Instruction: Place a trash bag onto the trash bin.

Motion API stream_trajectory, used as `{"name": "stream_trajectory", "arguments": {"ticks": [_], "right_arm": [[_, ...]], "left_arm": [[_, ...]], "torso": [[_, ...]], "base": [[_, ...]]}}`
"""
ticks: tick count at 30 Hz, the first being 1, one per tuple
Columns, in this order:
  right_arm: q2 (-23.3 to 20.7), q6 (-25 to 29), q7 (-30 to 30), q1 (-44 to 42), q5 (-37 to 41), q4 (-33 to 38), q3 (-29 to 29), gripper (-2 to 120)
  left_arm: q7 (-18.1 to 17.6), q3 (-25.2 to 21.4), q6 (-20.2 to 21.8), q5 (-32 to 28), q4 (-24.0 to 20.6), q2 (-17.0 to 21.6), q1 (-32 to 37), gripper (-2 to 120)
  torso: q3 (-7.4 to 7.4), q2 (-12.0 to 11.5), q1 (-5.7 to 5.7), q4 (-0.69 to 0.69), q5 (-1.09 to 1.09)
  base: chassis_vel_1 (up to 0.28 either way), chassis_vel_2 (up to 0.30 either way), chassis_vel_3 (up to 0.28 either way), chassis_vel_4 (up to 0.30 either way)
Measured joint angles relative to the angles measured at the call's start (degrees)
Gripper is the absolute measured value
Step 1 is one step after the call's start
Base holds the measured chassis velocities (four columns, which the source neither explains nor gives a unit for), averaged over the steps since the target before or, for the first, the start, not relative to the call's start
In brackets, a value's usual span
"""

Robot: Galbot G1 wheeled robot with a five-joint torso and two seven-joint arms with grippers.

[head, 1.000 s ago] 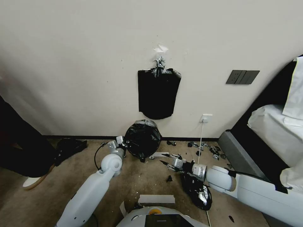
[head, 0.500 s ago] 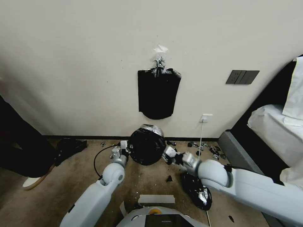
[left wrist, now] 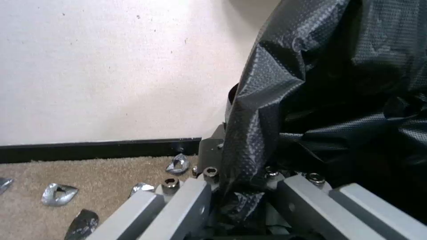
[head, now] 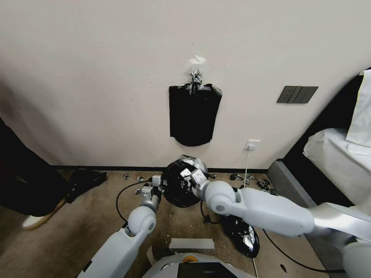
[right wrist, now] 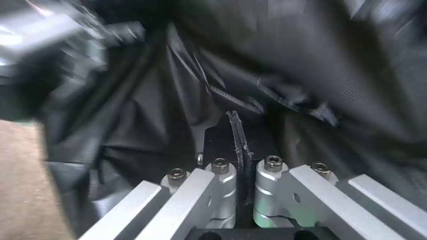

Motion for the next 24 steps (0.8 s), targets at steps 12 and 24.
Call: {"name": "stream_trajectory", "arguments": {"ticks": [12, 24], "right_arm": [[6.2, 0.4, 2.8, 0.7, -0.5, -11.9, -2.3, 0], [9.9, 0.6, 2.7, 0.7, -4.8, -21.6, -4.0, 0]], "left_arm": [[0.6, 0.6, -0.3, 0.9, 0.7, -0.2, -0.2, 0], [0.6, 0.6, -0.5, 1.1, 0.3, -0.4, 0.3, 0]], "torso": [[0.0, 0.0, 0.0, 0.02, 0.0], [0.0, 0.0, 0.0, 0.01, 0.0]], "base": [[0.0, 0.0, 0.0, 0.0], [0.0, 0.0, 0.0, 0.0]]}}
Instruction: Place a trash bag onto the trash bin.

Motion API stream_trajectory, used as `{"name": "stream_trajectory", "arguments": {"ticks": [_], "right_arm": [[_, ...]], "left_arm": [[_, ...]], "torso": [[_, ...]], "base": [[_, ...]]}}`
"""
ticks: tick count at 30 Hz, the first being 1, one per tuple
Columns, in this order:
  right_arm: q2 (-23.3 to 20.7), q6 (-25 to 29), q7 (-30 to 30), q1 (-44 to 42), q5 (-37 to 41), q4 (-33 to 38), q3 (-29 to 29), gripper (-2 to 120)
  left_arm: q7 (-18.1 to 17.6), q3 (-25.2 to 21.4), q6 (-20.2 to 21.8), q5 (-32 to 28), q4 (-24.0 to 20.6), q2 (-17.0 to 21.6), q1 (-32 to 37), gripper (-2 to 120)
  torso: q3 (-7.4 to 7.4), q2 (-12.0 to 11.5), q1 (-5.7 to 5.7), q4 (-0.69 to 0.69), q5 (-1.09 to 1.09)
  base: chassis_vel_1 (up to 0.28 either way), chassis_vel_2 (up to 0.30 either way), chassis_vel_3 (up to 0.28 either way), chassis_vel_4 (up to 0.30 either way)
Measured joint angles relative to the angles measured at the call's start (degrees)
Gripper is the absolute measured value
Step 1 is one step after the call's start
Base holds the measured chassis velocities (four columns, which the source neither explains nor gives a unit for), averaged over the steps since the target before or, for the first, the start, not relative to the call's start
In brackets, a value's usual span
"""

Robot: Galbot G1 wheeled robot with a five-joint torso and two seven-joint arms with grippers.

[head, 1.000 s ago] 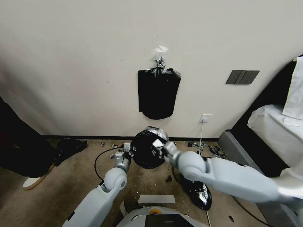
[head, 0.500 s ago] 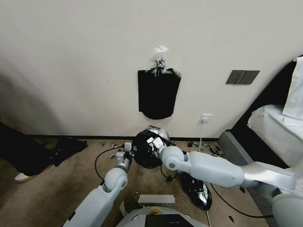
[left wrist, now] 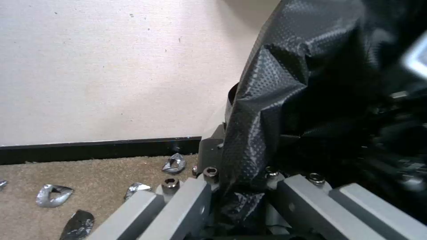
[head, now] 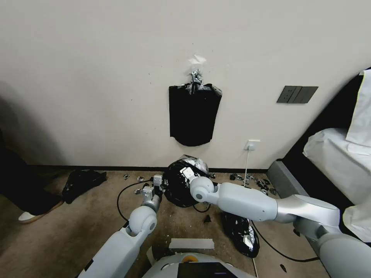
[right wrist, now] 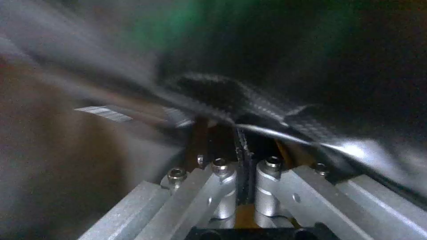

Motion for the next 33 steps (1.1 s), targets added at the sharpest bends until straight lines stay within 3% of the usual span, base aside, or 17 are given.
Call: {"name": "stream_trajectory", "arguments": {"ticks": [14, 18, 21, 22, 33], "right_arm": [[4.4, 0.1, -0.4, -0.3, -3.6, -7.5, -1.5, 0], [5.5, 0.1, -0.7, -0.3, -4.5, -9.5, -2.0, 5], [5.6, 0.1, -1.0, -0.5, -5.1, -10.3, -2.4, 5], [5.6, 0.1, -1.3, -0.7, -5.5, -10.9, -2.5, 0], [5.5, 0.1, -2.1, -1.4, -7.0, -13.0, -2.3, 3]], "left_arm": [[0.0, 0.6, 0.2, 0.0, 0.5, -0.7, -0.4, 0], [-0.1, 0.6, 0.3, 0.0, 0.5, -0.6, -0.4, 0], [-0.1, 0.5, 0.3, -0.1, 0.3, -0.6, -0.5, 0], [-0.1, 0.5, 0.3, -0.1, 0.2, -0.5, -0.5, 0], [-0.1, 0.5, 0.4, -0.3, 0.0, -0.2, -0.2, 0]], "torso": [[0.0, 0.0, 0.0, 0.0, 0.0], [0.0, 0.0, 0.0, 0.01, 0.0], [0.0, 0.0, 0.0, 0.0, 0.0], [-0.01, 0.0, 0.0, 0.0, 0.0], [-0.01, 0.0, 0.0, 0.0, 0.0]], "base": [[0.0, 0.0, 0.0, 0.0], [0.0, 0.0, 0.0, 0.0], [0.0, 0.0, 0.0, 0.0], [0.0, 0.0, 0.0, 0.0], [0.0, 0.0, 0.0, 0.0]]}}
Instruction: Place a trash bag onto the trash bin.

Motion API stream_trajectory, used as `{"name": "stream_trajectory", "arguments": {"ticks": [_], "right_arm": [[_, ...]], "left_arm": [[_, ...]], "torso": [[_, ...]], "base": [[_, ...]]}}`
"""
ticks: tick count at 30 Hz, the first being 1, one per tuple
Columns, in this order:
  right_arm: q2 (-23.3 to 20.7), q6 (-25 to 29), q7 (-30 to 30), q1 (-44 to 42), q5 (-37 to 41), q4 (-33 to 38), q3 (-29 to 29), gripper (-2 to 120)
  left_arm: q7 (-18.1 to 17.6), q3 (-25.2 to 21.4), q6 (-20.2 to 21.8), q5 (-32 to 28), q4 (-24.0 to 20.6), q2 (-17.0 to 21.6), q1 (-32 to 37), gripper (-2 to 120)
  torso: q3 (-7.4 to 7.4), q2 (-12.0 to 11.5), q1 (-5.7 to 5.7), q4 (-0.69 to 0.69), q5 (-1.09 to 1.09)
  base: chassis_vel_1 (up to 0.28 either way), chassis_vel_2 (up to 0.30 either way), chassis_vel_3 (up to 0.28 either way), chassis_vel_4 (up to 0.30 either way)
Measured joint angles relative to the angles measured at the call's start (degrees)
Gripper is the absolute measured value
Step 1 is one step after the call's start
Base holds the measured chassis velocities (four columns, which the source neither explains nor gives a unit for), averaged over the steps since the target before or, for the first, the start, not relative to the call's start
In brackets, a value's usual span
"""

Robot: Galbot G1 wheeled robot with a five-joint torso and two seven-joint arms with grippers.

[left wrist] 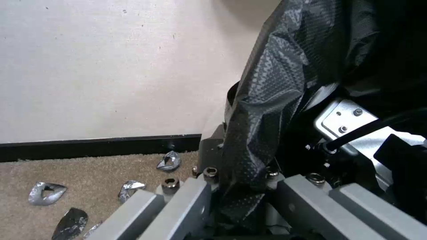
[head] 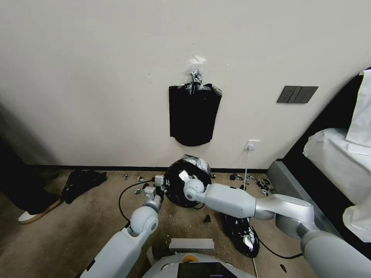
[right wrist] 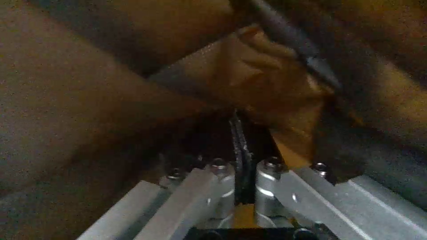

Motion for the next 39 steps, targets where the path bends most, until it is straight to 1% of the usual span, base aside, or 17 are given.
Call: {"name": "stream_trajectory", "arguments": {"ticks": [6, 21, 25, 28, 29, 32, 33, 37, 38, 39], "right_arm": [[0.3, 0.0, 0.0, 0.0, 0.0, 0.0, 0.0, 6], [0.7, 0.0, -0.1, -0.5, -0.3, -0.7, 0.1, 6], [0.2, 0.1, -0.1, -0.6, -0.4, 0.7, 0.3, 6], [-1.1, 0.2, 0.1, -0.6, -0.3, 4.1, 0.3, 6], [-1.1, 0.2, 0.1, -0.6, -0.3, 4.1, 0.3, 6], [-3.1, 0.1, 0.6, -0.5, 0.4, 9.0, 0.2, 6], [-3.1, 0.1, 0.6, -0.5, 0.4, 9.0, 0.2, 6], [-5.6, 0.1, 2.0, -0.1, 2.0, 15.7, 0.1, 6], [-5.6, 0.1, 2.0, -0.1, 2.0, 15.7, 0.1, 6], [-6.4, 0.1, 2.5, 0.1, 2.6, 17.6, 0.1, 6]], "left_arm": [[0.1, 0.2, 0.1, -0.1, 0.1, -0.1, 0.0, 0], [0.1, 0.3, 0.2, -1.2, 0.1, -0.1, -0.1, 0], [0.1, 0.2, 0.3, -1.4, 0.6, -0.2, -0.2, 0], [-0.1, 0.2, 0.3, -2.1, 1.3, -0.4, -0.7, 0], [-0.1, 0.2, 0.3, -2.1, 1.3, -0.4, -0.7, 0], [-0.4, 0.2, 0.3, -3.2, 2.2, -0.6, -1.6, 0], [-0.4, 0.2, 0.3, -3.2, 2.2, -0.6, -1.6, 0], [-1.4, 0.2, 0.6, -5.1, 3.2, -0.7, -2.9, 0], [-1.4, 0.2, 0.6, -5.1, 3.2, -0.7, -2.9, 0], [-1.7, 0.2, 1.0, -5.8, 3.4, -0.7, -3.2, 0]], "torso": [[0.0, 0.0, 0.0, 0.0, 0.0], [0.0, 0.0, 0.0, 0.0, 0.0], [0.0, 0.0, 0.0, 0.0, 0.0], [0.0, 0.0, 0.0, 0.0, 0.0], [0.0, 0.0, 0.0, 0.0, 0.0], [0.0, 0.0, 0.0, -0.01, 0.0], [0.0, 0.0, 0.0, -0.01, 0.0], [0.0, 0.0, 0.0, 0.0, 0.01], [0.0, 0.0, 0.0, 0.0, 0.01], [0.0, 0.0, 0.0, 0.01, 0.0]], "base": [[0.0, 0.0, 0.0, 0.0], [0.0, 0.0, 0.0, 0.0], [0.0, 0.0, 0.0, 0.0], [0.0, 0.0, 0.0, 0.0], [0.0, 0.0, 0.0, 0.0], [0.0, 0.0, 0.0, 0.0], [0.0, 0.0, 0.0, 0.0], [0.0, 0.0, 0.0, 0.0], [0.0, 0.0, 0.0, 0.0], [0.0, 0.0, 0.0, 0.0]]}}
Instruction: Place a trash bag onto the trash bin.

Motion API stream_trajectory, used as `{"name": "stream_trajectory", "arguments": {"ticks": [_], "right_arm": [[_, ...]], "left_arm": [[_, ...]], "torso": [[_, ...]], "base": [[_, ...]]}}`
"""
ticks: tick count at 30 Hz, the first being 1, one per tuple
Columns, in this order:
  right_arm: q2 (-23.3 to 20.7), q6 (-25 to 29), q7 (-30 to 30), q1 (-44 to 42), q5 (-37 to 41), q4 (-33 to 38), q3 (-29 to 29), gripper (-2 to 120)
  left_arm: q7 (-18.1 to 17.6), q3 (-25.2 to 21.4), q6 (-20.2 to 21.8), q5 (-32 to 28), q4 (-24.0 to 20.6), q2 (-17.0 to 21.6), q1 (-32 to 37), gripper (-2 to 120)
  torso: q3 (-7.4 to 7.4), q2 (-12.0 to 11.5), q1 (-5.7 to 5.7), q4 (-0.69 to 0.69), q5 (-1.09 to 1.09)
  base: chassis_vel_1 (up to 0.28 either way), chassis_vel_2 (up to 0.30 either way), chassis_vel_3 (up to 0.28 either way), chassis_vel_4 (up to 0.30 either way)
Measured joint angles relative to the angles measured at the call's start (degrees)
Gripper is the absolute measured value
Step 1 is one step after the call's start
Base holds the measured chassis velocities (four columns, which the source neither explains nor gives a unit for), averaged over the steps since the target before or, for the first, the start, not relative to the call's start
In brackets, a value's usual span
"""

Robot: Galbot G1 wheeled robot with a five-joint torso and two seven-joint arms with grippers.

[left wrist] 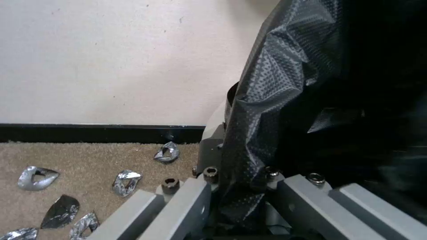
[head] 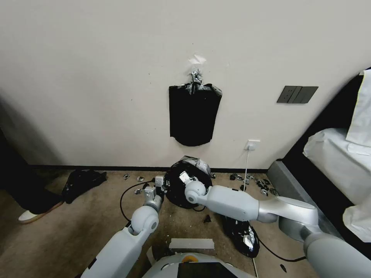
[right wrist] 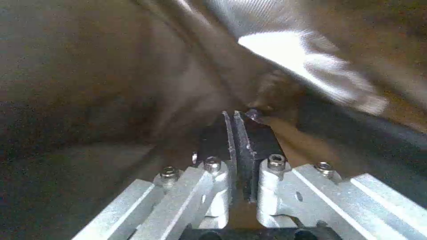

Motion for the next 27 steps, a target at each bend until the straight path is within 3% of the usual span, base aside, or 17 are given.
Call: {"name": "stream_trajectory", "arguments": {"ticks": [9, 12, 13, 16, 17, 19, 21, 24, 27], "right_arm": [[-8.1, 0.0, 0.5, 1.4, 1.0, 14.3, 0.0, 6], [-16.2, 0.0, -4.6, 0.5, -4.6, 23.1, 3.6, 6], [-16.2, 0.0, -4.6, 0.5, -4.6, 23.1, 3.6, 6], [-23.8, 3.1, -11.0, -3.9, -14.5, 30.2, 11.1, 6], [-23.8, 3.1, -11.0, -3.9, -14.5, 30.2, 11.1, 6], [-27.7, 7.1, -14.5, -7.5, -21.5, 32.5, 15.4, 6], [-28.9, 8.8, -15.7, -8.9, -23.9, 33.0, 16.5, 6], [-32.4, 13.9, -19.3, -15.7, -31.9, 34.5, 21.9, 16], [-32.8, 14.9, -20.1, -18.4, -33.7, 34.7, 23.9, 26]], "left_arm": [[-5.5, -0.1, 1.8, -11.4, 0.2, 0.7, -2.2, 0], [-10.2, -0.4, 3.8, -18.3, -1.2, 1.6, -2.5, 0], [-10.2, -0.4, 3.8, -18.3, -1.2, 1.6, -2.5, 0], [-15.7, -0.6, 6.5, -24.5, -3.1, 2.7, -2.7, 0], [-15.7, -0.6, 6.5, -24.5, -3.1, 2.7, -2.7, 0], [-20.4, -0.8, 8.9, -30.4, -4.1, 3.2, -2.9, 0], [-21.7, -0.9, 9.5, -32.4, -4.3, 3.3, -2.9, 0], [-28.0, -1.0, 12.0, -41.9, -4.4, 4.0, -3.7, 0], [-30.7, -0.8, 13.0, -45.8, -3.7, 4.3, -4.5, 0]], "torso": [[0.0, 0.0, 0.0, 0.0, 0.0], [0.0, 0.0, 0.0, -0.02, 0.0], [0.0, 0.0, 0.0, -0.02, 0.0], [0.0, 0.0, 0.0, -0.01, 0.02], [0.0, 0.0, 0.0, -0.01, 0.02], [0.0, 0.0, -0.01, -0.02, 0.02], [0.0, 0.0, -0.01, -0.01, 0.02], [0.0, 0.0, -0.01, -0.01, 0.01], [-0.01, 0.0, -0.01, -0.01, 0.01]], "base": [[0.0, 0.0, 0.0, 0.0], [0.0, 0.0, 0.0, 0.0], [0.0, 0.0, 0.0, 0.0], [0.0, 0.0, 0.0, 0.0], [0.0, 0.0, 0.0, 0.0], [0.0, 0.0, 0.0, 0.0], [0.0, 0.0, 0.0, 0.0], [0.0, 0.0, 0.0, 0.0], [0.0, 0.0, 0.0, 0.0]]}}
